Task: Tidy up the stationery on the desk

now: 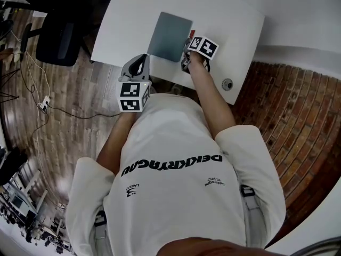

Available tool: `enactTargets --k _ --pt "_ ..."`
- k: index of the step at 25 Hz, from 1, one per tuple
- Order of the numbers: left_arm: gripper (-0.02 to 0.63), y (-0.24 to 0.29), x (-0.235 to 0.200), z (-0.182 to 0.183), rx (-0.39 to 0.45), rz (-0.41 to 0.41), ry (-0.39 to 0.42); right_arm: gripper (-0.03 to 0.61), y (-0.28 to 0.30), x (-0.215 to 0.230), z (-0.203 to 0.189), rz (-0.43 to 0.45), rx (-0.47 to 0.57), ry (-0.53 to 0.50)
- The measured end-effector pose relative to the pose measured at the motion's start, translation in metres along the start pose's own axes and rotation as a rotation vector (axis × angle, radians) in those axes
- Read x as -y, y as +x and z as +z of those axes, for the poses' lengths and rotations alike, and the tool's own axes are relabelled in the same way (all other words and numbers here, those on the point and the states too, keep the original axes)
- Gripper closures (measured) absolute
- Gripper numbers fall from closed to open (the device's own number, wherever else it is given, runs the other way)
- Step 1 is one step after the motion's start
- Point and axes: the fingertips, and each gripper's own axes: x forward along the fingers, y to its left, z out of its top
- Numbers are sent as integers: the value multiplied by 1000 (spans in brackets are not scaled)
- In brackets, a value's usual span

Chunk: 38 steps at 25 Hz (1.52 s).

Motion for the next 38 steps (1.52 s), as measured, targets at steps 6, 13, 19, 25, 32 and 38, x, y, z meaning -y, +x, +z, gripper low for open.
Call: enactTargets --k 6,13,19,25,32,38 --pt "615 2 3 0 -4 -13 1 490 -2 1 -1 17 6 10" --pt "615 4 9 8 10 -37 12 486 -25 1 13 32 77 -38" --pt "615 9 28 21 27 -83 34 486 -64 -3 35 103 172 -68" --pt "615 6 49 38 61 -125 61 498 -110 -11 52 175 271 -73" --pt "615 6 69 57 103 -154 86 533 -176 -39 65 251 427 -197" --pt "615 6 83 64 124 -174 131 581 -213 -56 62 257 536 -347"
